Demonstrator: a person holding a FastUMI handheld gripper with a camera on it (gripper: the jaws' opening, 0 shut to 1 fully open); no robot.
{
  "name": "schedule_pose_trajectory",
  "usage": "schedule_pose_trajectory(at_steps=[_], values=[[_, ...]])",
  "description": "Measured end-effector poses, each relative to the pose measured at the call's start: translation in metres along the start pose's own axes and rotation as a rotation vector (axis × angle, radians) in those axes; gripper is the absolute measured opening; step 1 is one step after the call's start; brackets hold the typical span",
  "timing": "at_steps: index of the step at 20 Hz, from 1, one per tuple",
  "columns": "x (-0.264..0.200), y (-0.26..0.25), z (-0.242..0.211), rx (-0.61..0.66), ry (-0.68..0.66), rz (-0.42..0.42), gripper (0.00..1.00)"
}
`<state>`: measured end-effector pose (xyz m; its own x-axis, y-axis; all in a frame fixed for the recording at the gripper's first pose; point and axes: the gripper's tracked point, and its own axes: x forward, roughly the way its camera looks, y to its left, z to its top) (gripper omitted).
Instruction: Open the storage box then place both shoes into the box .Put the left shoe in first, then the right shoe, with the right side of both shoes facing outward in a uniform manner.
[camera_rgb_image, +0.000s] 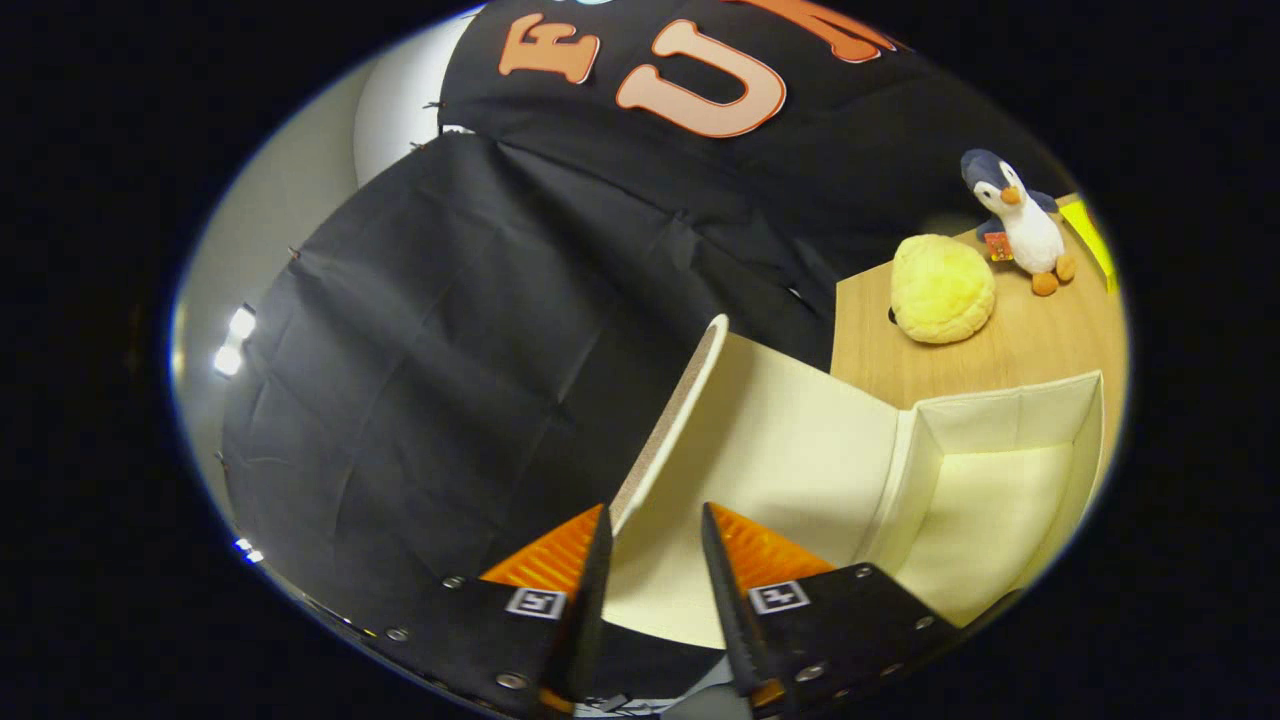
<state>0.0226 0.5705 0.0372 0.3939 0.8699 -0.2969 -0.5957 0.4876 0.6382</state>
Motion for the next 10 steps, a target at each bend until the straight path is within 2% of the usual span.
schedule_pose_trajectory(at_steps=[2,6,10], values=[[-0.005,-0.013,0.005,-0.037,-0.014,-0.04,0.95],[-0.03,-0.053,0.016,-0.117,-0.051,-0.134,0.98],[-0.075,-0.093,0.032,-0.152,-0.122,-0.214,0.98]])
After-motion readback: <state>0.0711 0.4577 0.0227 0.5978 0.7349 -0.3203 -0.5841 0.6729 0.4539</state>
